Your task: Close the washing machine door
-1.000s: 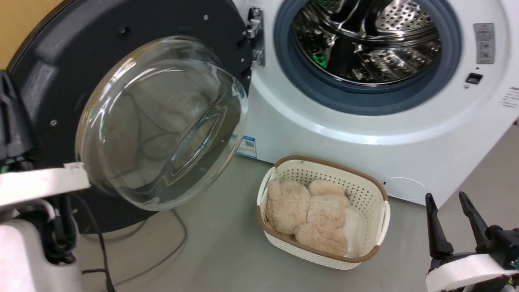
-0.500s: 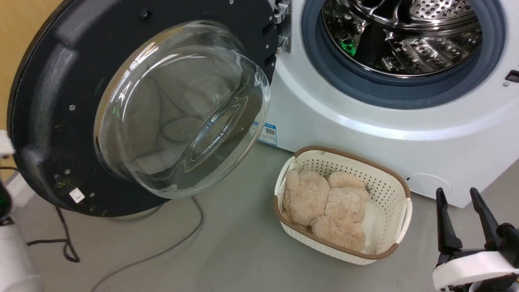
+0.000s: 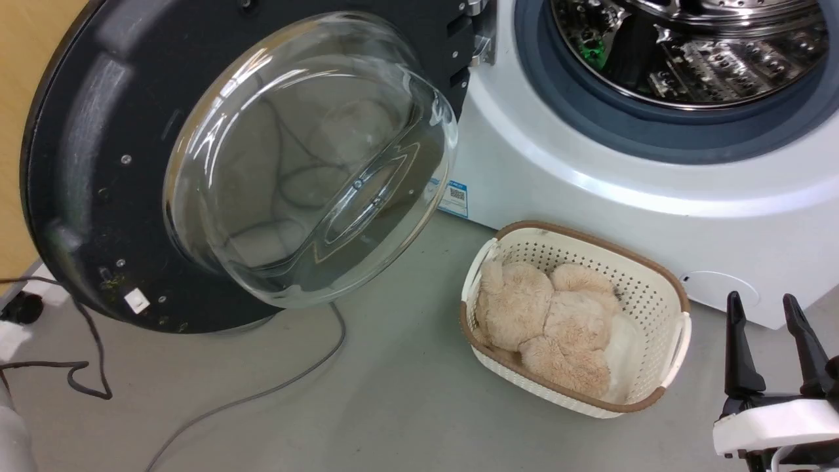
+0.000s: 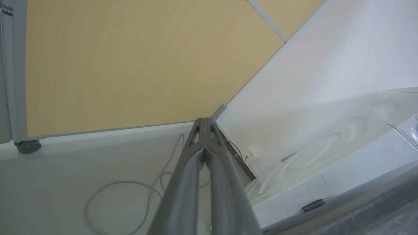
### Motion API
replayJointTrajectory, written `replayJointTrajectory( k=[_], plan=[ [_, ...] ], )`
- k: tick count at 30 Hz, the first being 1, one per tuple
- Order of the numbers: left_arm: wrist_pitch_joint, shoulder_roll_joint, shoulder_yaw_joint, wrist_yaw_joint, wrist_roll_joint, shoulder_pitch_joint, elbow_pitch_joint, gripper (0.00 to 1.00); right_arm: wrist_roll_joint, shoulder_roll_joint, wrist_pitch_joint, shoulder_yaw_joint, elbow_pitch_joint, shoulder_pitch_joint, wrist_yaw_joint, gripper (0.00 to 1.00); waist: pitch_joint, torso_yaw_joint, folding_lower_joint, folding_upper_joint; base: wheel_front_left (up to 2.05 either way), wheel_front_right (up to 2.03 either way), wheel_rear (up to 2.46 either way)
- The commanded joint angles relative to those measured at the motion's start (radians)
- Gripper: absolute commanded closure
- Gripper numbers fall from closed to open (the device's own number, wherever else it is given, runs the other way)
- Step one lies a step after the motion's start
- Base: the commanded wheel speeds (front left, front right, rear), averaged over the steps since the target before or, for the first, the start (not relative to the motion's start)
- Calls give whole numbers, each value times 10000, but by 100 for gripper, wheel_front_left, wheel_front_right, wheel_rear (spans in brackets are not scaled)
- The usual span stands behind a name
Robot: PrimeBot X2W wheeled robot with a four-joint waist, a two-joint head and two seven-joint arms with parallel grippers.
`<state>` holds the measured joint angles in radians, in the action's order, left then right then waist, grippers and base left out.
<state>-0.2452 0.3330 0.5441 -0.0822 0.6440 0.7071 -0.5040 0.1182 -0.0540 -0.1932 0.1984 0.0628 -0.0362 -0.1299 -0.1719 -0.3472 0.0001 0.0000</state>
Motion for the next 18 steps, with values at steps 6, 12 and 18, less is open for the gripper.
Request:
replayJointTrajectory(
  k=[6,12,18],
  plan=[
    [-1600,347,-292,-220,823,242,-672,100,73,30,-208,146,129,-332,-6,0,-210,-180,-1,0,0,0,0],
    [-3071,458,-1282,-297,2002,-250,-9,100,95,32,-333,267,203,-444,-7,0,-374,-322,-1,0,0,0,0],
    [-4373,932,-2293,-364,3547,-1197,1218,100,193,34,-458,339,270,-517,-7,0,-485,-412,-1,0,0,0,0]
  ],
)
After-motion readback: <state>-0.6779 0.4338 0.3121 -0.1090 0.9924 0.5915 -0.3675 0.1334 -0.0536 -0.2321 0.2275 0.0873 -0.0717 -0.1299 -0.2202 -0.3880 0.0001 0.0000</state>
